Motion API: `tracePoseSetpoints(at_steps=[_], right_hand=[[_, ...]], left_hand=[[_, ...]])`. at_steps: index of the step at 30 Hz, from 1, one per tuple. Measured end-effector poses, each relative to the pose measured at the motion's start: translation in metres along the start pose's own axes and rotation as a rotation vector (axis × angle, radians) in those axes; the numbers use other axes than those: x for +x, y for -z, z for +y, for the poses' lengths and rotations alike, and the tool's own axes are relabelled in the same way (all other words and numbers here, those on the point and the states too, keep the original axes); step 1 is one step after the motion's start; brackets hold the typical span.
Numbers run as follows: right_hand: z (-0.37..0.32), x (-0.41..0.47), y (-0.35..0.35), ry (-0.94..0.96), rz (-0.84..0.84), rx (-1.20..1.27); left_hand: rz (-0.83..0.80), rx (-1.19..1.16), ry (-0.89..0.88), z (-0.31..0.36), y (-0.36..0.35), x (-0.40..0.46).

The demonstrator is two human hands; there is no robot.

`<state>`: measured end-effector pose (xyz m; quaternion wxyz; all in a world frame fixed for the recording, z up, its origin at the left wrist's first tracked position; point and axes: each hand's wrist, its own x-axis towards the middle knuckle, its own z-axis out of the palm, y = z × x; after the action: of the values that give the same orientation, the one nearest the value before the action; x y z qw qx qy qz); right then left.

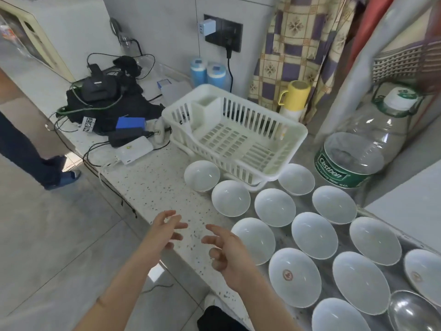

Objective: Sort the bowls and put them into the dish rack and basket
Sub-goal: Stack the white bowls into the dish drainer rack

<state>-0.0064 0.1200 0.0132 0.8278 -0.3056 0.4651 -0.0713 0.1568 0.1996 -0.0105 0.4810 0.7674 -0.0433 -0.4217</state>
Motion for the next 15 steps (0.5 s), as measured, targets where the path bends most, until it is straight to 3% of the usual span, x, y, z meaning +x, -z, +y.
tracePoseSetpoints(at_steps=[4,15], right_hand=[[-0.011,0.027,-0.012,-0.197,0.006,0.329],[-0.018,0.072,-0.028,-0.186,0.269,0.610]], left_hand=[[-0.014,-0.007,0.052,0.021,-0.005,0.036],[-0.123,0.152,0.083,0.062,-0.024,0.113]])
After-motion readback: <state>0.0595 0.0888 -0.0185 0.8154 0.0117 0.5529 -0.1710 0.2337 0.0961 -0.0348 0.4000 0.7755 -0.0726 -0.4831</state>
